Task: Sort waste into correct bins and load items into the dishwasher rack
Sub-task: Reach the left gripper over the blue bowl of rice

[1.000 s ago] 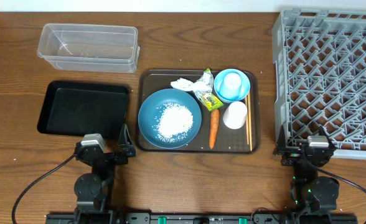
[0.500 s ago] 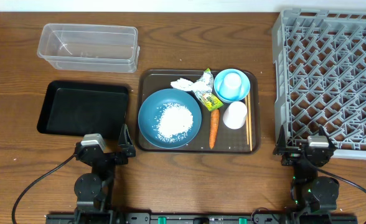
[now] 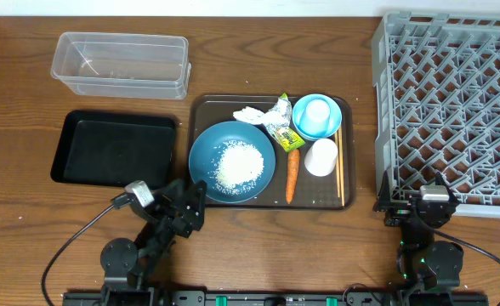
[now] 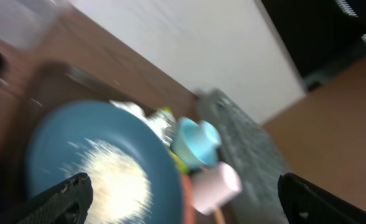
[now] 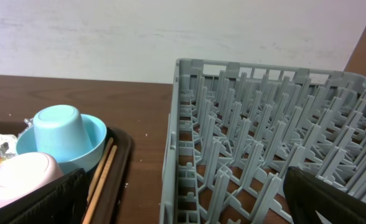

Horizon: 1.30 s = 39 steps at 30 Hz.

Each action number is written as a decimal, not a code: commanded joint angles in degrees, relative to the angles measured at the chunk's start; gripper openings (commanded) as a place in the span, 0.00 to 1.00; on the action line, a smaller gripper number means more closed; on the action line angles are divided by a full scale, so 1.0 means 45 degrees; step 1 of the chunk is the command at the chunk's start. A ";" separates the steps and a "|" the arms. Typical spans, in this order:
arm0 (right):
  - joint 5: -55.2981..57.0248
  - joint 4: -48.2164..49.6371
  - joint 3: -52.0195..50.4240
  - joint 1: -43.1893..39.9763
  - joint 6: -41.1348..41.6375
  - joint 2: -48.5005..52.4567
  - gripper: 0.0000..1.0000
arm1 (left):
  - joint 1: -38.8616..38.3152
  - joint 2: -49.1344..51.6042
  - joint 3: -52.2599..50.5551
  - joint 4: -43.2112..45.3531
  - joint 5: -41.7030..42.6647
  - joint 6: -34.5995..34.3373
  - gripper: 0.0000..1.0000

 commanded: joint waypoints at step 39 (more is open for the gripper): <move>-0.0053 -0.0049 -0.0024 -0.0063 0.0155 -0.0068 0.99 | -0.6071 1.3333 1.4294 -0.9462 -0.3648 0.6188 0.98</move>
